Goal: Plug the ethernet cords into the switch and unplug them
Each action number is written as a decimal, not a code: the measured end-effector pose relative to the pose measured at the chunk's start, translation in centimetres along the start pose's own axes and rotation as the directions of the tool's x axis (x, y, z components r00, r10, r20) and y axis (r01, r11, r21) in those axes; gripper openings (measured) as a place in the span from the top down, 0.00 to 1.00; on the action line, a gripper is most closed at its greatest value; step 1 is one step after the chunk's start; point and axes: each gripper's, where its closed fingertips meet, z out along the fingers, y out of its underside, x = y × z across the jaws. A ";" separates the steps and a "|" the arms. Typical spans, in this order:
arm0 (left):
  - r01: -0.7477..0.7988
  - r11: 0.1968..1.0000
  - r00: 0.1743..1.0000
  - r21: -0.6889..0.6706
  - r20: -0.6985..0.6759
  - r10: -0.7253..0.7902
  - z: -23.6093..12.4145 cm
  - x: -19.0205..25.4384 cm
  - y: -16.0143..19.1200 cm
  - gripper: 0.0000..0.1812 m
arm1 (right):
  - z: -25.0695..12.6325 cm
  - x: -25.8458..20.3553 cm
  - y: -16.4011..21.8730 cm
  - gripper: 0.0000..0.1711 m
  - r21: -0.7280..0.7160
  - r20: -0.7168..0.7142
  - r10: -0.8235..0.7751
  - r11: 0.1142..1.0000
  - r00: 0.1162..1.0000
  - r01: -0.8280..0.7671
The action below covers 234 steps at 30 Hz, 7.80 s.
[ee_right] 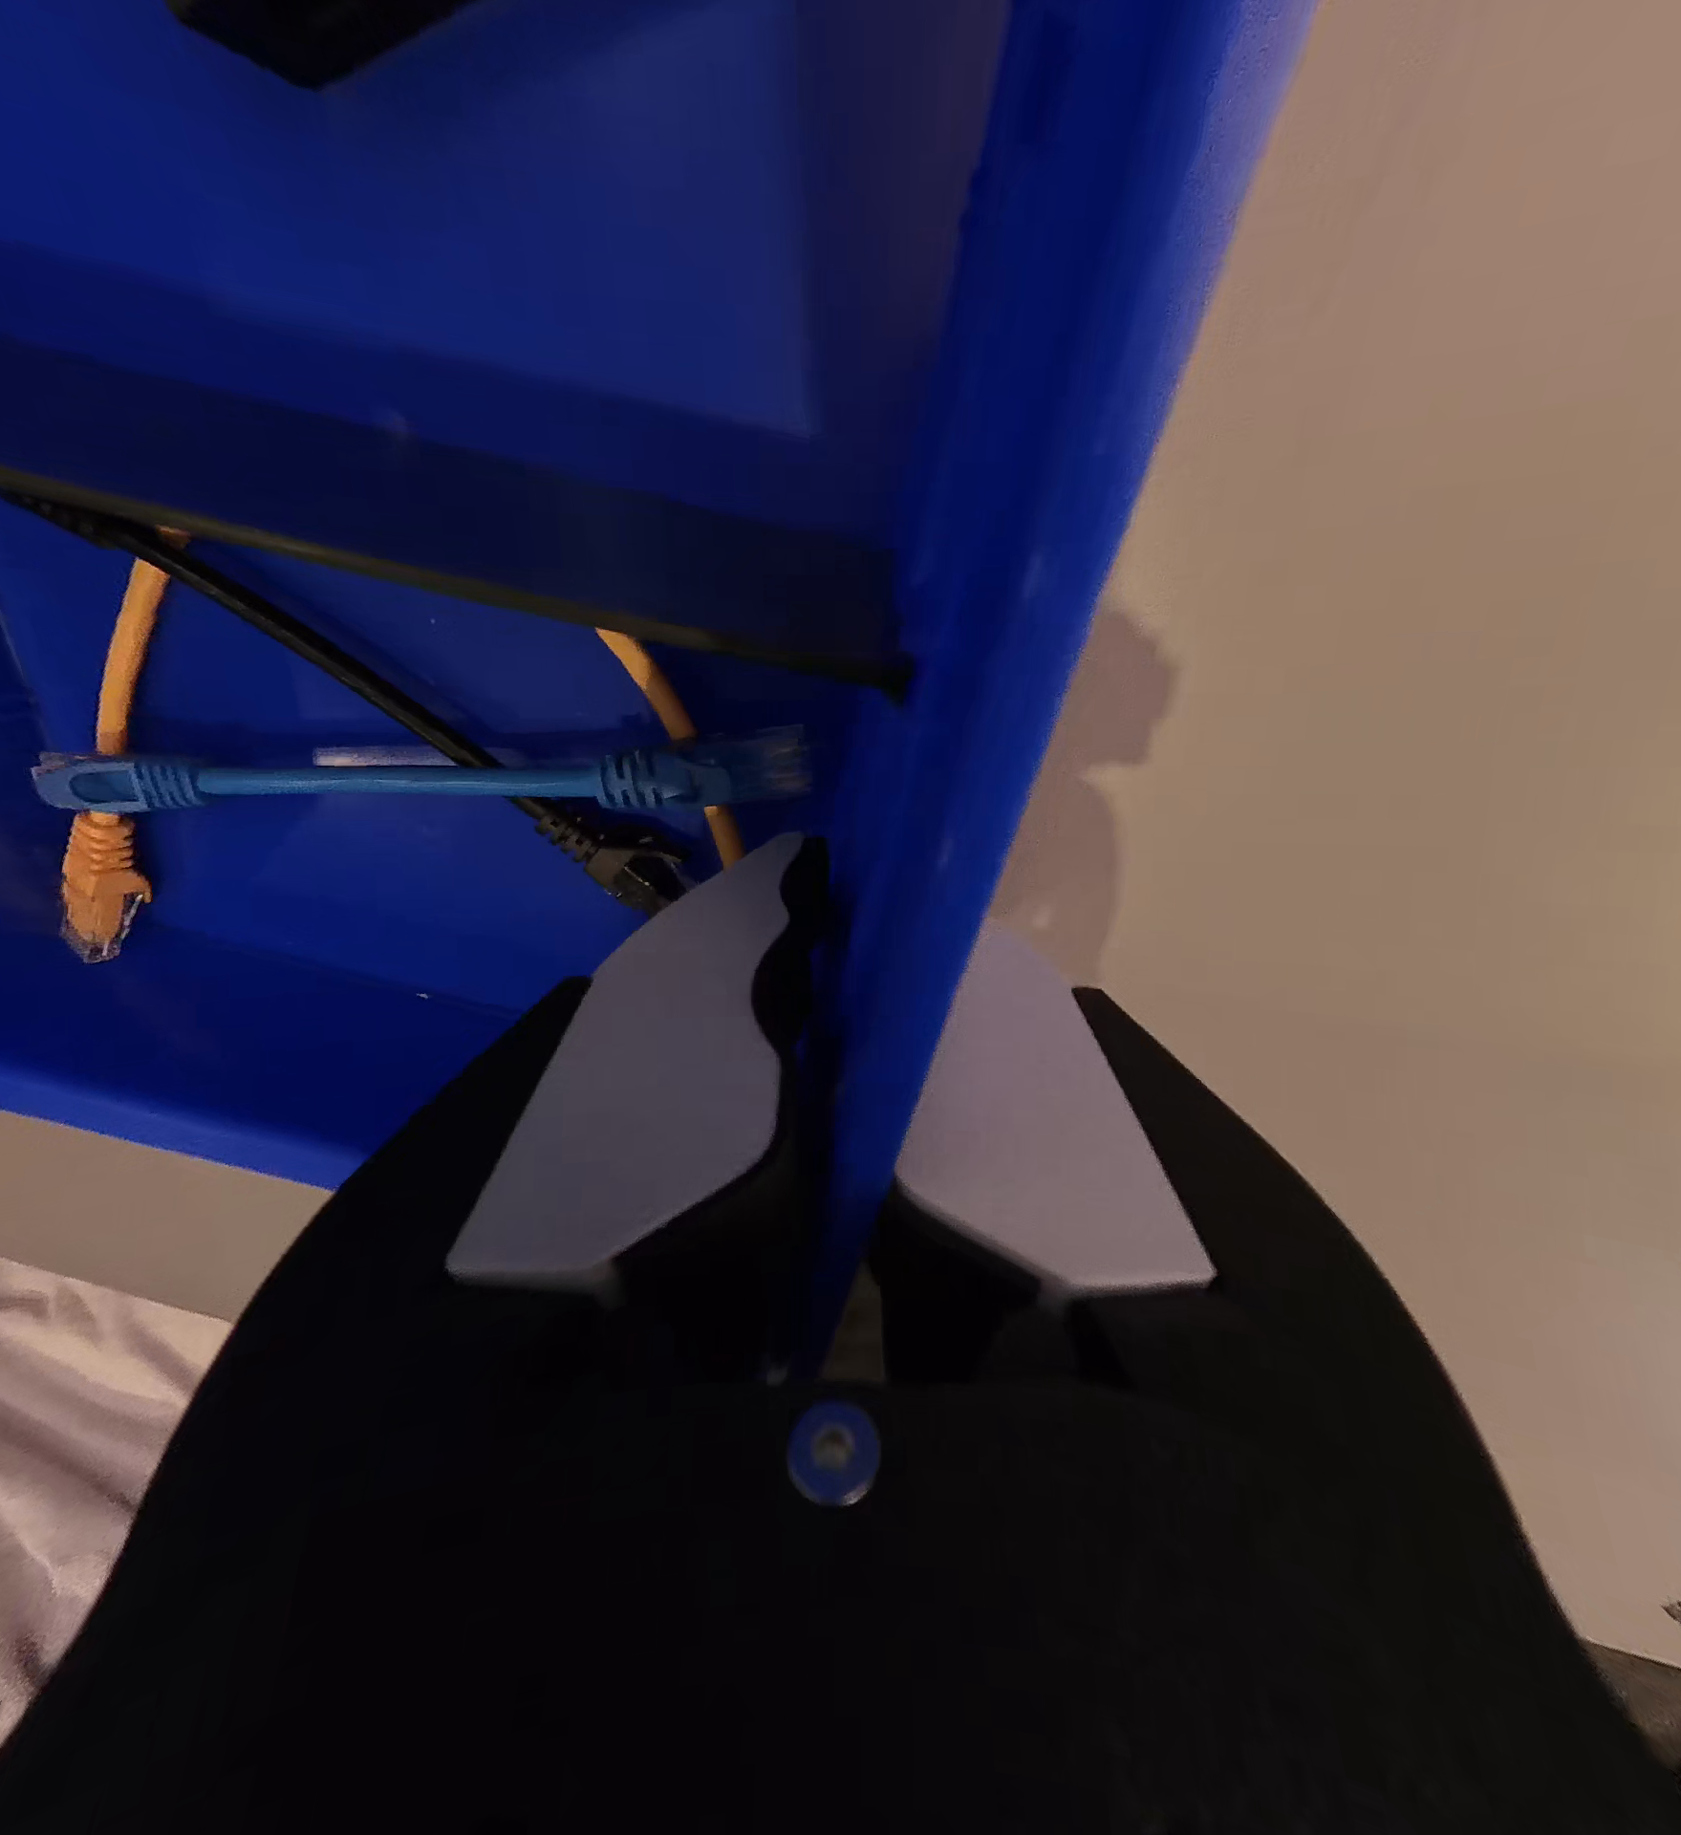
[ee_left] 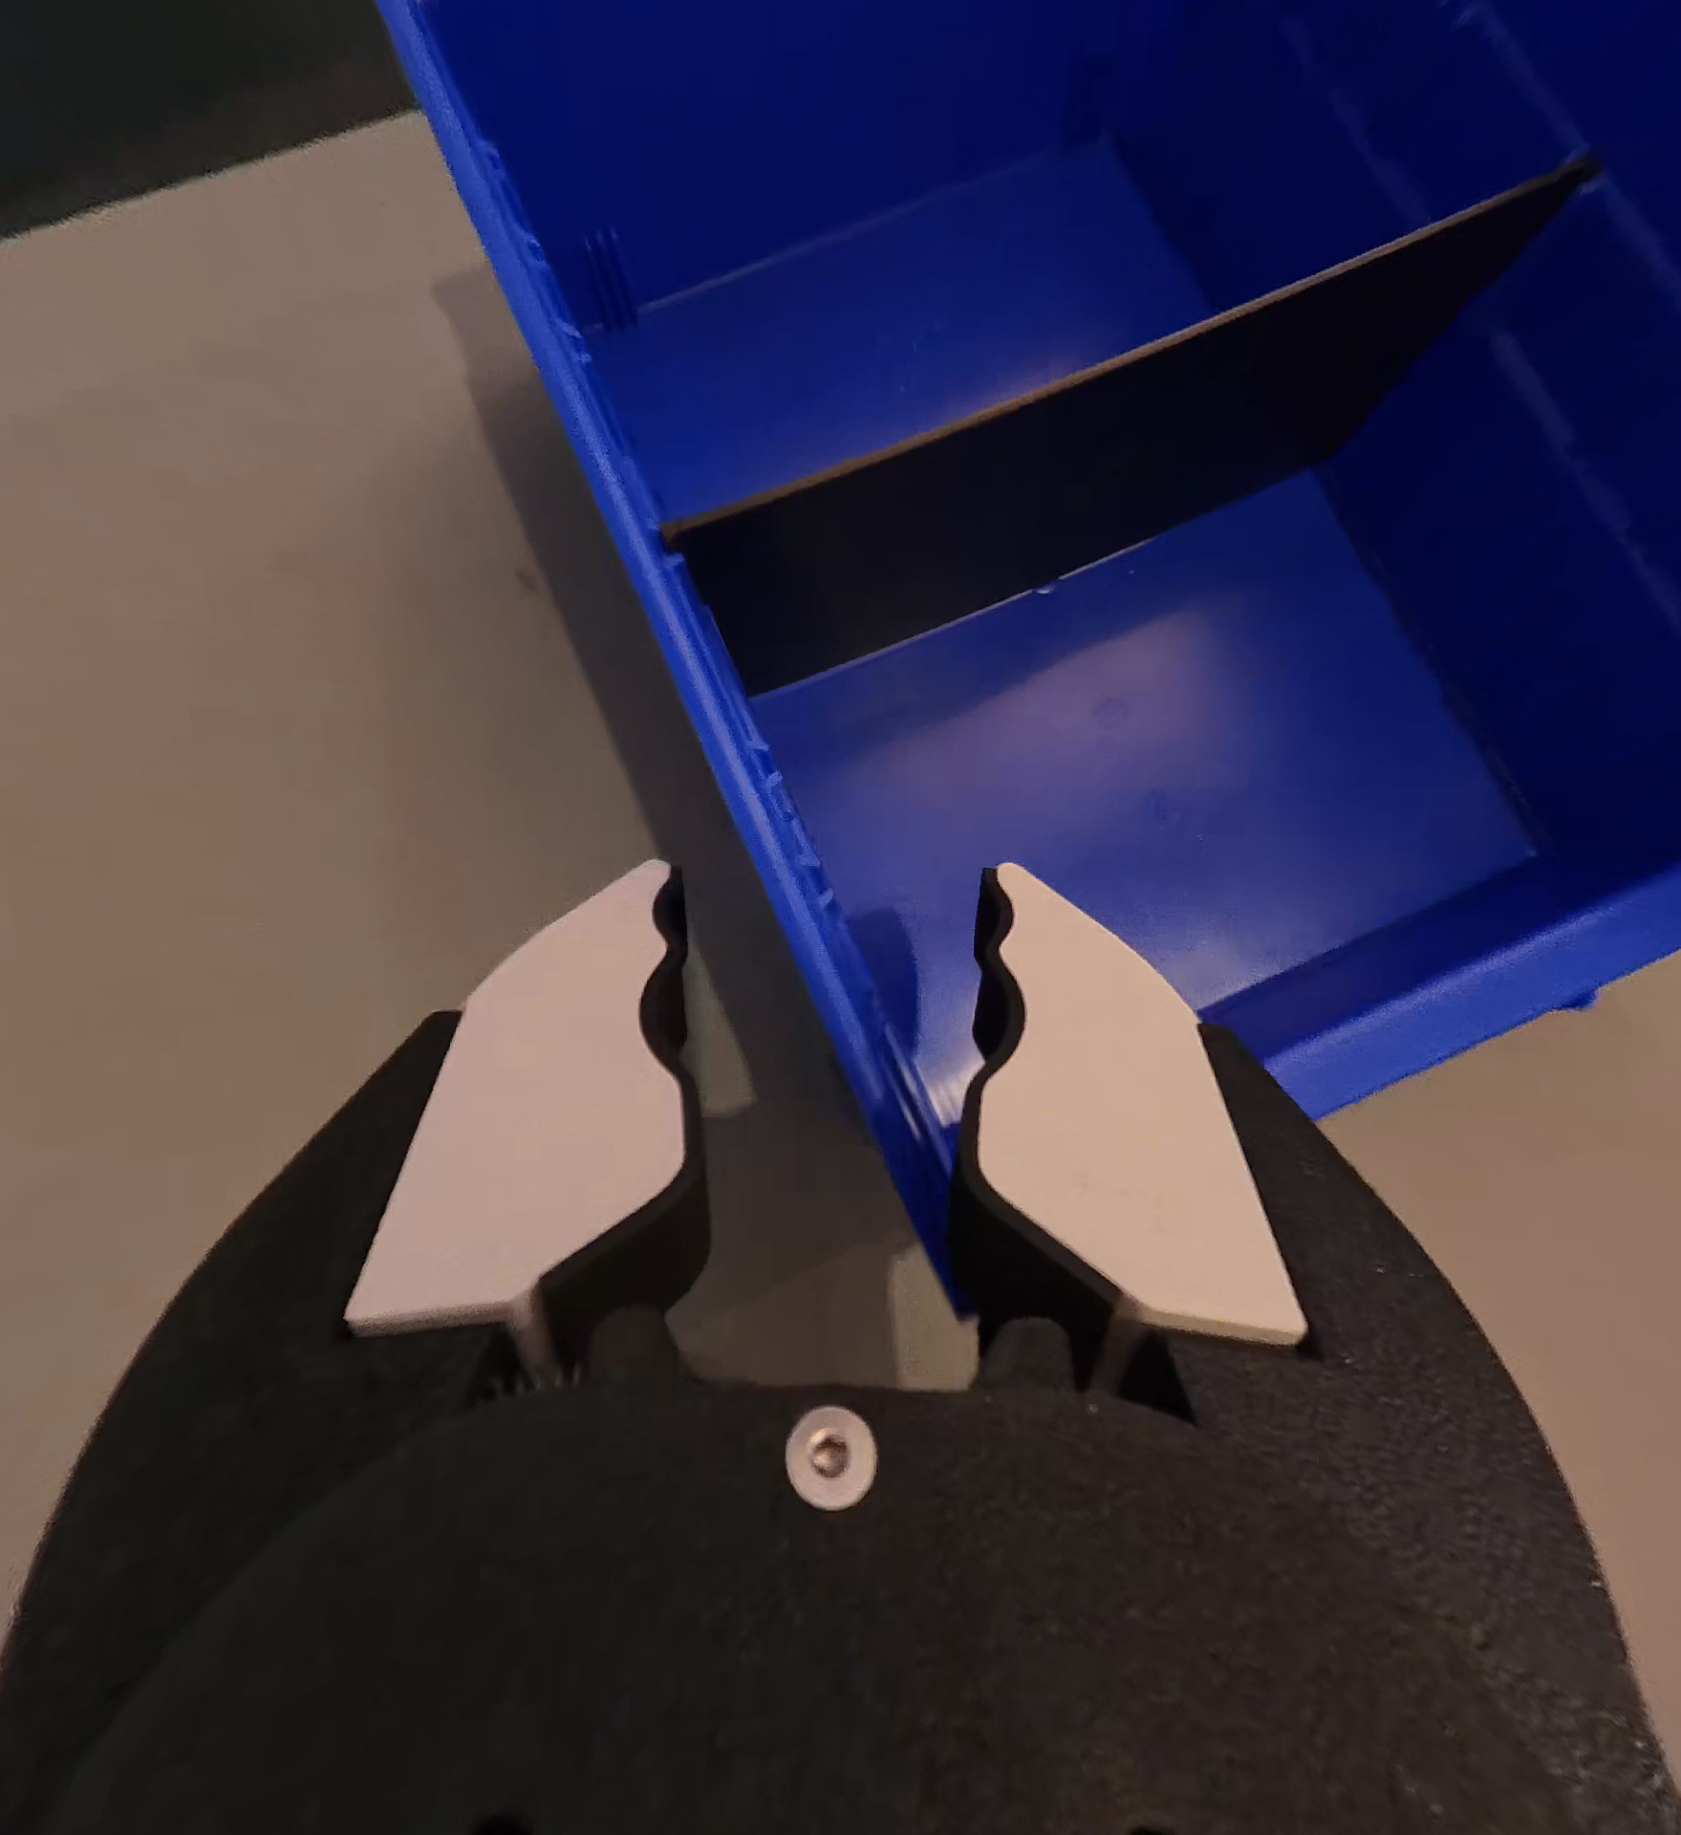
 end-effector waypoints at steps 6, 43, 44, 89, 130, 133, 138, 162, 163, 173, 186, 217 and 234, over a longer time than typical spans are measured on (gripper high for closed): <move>-0.013 0.999 1.000 0.039 -0.004 0.013 -3.4 -1.0 0.4 0.70 | -0.2 1.1 0.0 0.98 -0.006 0.013 -0.029 1.000 0.999 0.029; 0.203 0.929 0.978 0.310 -0.022 -0.207 -16.0 -10.0 3.9 0.70 | -14.2 -17.7 -9.9 0.98 0.056 0.020 -0.357 0.933 0.934 0.355; 0.215 0.925 0.975 0.314 -0.007 -0.224 -16.7 -10.9 4.4 0.70 | -13.8 -20.5 -10.8 0.98 0.060 0.041 -0.387 0.921 0.921 0.384; 0.383 0.853 0.875 0.355 0.156 -0.457 -17.7 -22.9 10.7 0.65 | 4.8 -48.8 -19.0 0.85 0.174 -0.021 -0.600 0.785 0.799 0.594; 0.060 0.998 0.989 -0.022 0.134 -0.056 -4.6 -24.7 7.4 0.91 | 0.2 -20.5 -4.3 0.62 0.202 -0.111 -0.240 0.944 0.964 0.259; 0.038 0.999 0.993 -0.009 0.112 -0.037 -4.3 -24.2 7.0 0.90 | 1.2 -20.0 -4.2 0.66 0.125 -0.165 -0.230 0.960 0.959 0.252; 0.007 1.000 0.996 -0.004 0.088 -0.007 -3.9 -23.1 6.6 0.90 | 1.6 -19.8 -4.1 0.80 0.035 -0.201 -0.220 0.972 0.955 0.232; 0.067 0.990 0.979 0.124 0.181 -0.089 -6.5 -22.6 6.8 0.66 | 2.6 -17.5 -3.8 0.98 -0.040 0.032 -0.109 0.993 0.994 0.110; 0.069 0.988 0.977 0.141 0.191 -0.095 -7.0 -22.4 6.8 0.66 | 2.6 -17.2 -3.8 0.98 -0.039 0.033 -0.108 0.993 0.994 0.109; 0.117 0.987 0.976 0.110 0.169 -0.135 -6.8 -21.4 7.6 0.68 | 1.8 -11.5 -3.3 0.98 -0.042 0.022 -0.070 0.997 0.997 0.071; 0.127 0.985 0.969 0.119 0.198 -0.149 -5.6 -20.9 7.9 0.70 | 0.3 -1.3 -1.9 0.98 -0.051 0.018 0.021 0.999 1.000 -0.020; 0.105 0.983 0.938 0.151 0.312 -0.148 -8.3 -20.2 7.1 0.71 | -2.0 13.7 4.4 0.97 -0.041 0.008 0.338 0.940 0.941 -0.338; 0.094 0.977 0.934 0.191 0.324 -0.153 -9.0 -19.5 6.9 0.71 | -2.0 13.0 7.1 0.98 -0.014 0.002 0.205 0.979 0.979 -0.205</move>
